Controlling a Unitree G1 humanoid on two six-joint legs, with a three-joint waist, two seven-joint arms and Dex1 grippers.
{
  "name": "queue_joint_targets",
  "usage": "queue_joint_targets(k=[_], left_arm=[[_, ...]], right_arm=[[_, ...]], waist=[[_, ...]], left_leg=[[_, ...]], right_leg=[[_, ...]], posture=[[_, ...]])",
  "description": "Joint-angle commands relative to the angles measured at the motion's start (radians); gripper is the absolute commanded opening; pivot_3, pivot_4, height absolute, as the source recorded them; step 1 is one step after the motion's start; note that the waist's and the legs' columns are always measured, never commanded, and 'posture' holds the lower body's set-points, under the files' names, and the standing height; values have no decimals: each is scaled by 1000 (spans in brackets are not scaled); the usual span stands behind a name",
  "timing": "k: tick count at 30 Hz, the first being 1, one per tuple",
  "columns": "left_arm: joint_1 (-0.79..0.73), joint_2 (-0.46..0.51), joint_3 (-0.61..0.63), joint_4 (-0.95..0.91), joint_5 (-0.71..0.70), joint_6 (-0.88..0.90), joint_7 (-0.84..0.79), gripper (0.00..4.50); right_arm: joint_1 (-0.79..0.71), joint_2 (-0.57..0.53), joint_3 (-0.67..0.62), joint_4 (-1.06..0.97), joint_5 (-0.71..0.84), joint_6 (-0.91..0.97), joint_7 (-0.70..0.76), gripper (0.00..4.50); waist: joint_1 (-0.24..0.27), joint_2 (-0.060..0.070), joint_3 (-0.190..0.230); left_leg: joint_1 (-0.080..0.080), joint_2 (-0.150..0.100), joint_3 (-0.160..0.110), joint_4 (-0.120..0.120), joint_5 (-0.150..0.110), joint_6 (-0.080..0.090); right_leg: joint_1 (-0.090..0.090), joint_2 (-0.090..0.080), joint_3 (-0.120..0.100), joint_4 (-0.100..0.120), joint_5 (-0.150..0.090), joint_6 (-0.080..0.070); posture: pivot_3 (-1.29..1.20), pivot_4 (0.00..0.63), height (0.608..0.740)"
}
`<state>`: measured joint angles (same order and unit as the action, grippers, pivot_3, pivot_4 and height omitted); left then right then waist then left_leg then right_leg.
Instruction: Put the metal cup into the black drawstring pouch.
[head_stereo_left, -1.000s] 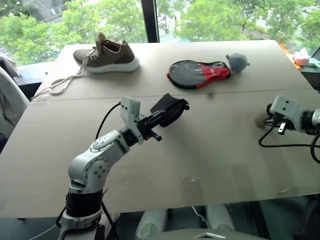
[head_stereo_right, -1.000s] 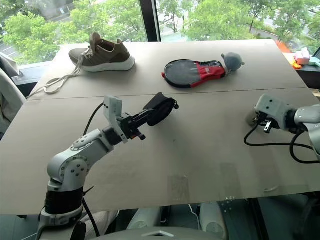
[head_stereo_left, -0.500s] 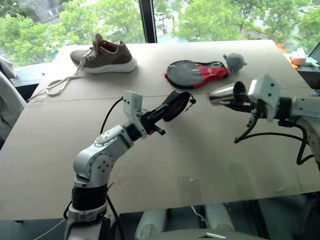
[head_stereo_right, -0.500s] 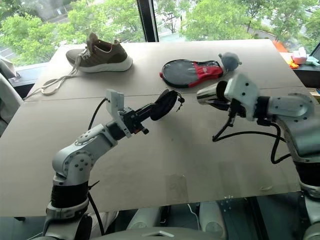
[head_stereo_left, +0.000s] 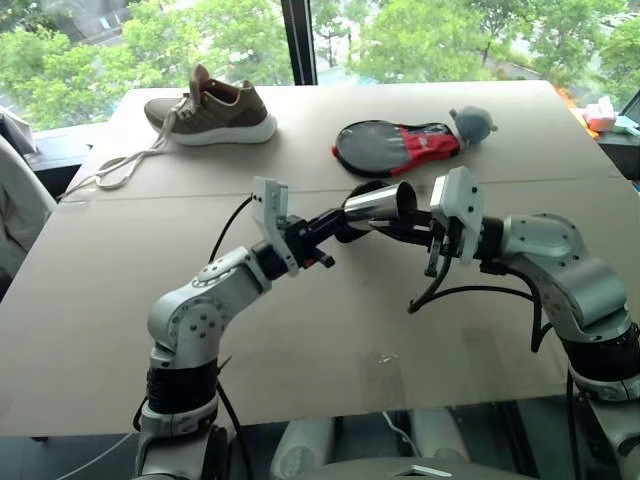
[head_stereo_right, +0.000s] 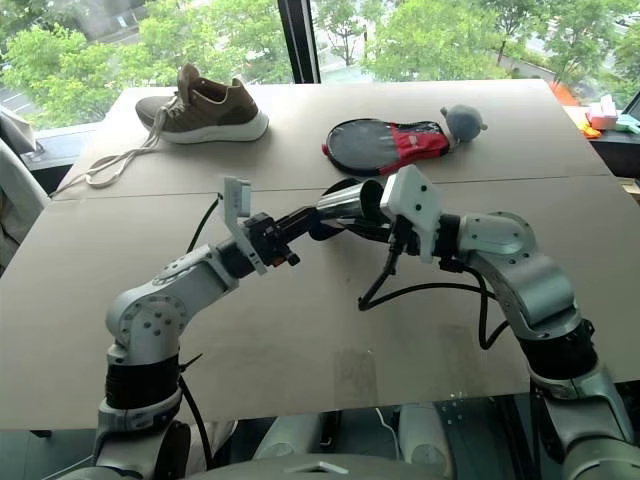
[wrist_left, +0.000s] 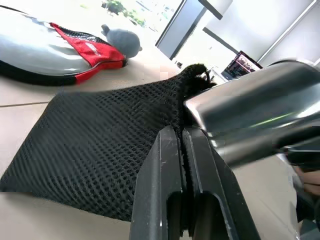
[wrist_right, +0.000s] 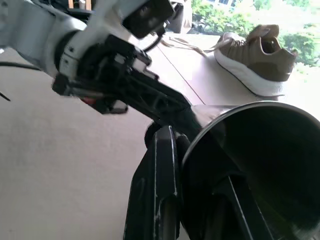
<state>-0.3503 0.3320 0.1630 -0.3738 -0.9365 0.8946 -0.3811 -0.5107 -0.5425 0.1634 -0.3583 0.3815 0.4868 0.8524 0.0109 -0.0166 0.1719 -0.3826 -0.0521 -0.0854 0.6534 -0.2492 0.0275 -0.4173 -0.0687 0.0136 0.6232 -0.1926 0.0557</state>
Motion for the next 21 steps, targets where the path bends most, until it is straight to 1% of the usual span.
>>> queue_joint_targets(k=[1,7,10,12,14,16,18,21], left_arm=[[-2,14,21,-63,-74,21,-8,0],[-11,7,15,-60,-119,33,14,0],[-19,-1,2,-52,-124,29,21,0],[-25,-8,-6,-45,-125,28,21,0],[-29,-18,-14,-42,-132,29,22,0],[-32,-30,-27,-43,-141,32,24,0],[-30,-41,-41,-50,-151,37,23,0],[-23,-50,-49,-58,-159,40,27,0]], right_arm=[[8,-7,17,29,-69,-68,-15,22],[8,-5,94,57,-198,-200,-9,22],[-14,-43,204,113,-428,-429,-34,22],[-43,-68,268,169,-591,-594,-75,22],[-75,-88,314,227,-707,-733,-107,22],[-99,-92,335,278,-780,-821,-141,22],[-113,-65,322,319,-803,-839,-187,22],[-55,88,217,326,-582,-676,-214,22]], waist=[[0,0,0],[0,0,0],[-1,0,0],[-1,0,0],[-1,0,0],[-1,-1,0],[0,-1,0],[0,-4,1]], left_leg=[[0,0,0,0,0,0],[0,0,0,0,0,0],[0,0,1,0,0,0],[1,0,1,0,0,-1],[1,0,2,0,1,-1],[1,0,2,0,1,-2],[1,0,1,0,1,-2],[1,0,1,0,1,-2]], right_leg=[[0,0,0,0,0,0],[0,0,0,0,0,0],[0,0,1,0,0,0],[0,0,1,0,0,0],[0,0,1,0,0,0],[0,0,1,0,0,0],[0,0,1,0,0,0],[0,0,2,0,0,0]], posture=[[0,150,736],[0,150,736],[0,150,736],[0,150,736],[0,150,736],[0,150,736],[0,150,736],[0,150,736]])
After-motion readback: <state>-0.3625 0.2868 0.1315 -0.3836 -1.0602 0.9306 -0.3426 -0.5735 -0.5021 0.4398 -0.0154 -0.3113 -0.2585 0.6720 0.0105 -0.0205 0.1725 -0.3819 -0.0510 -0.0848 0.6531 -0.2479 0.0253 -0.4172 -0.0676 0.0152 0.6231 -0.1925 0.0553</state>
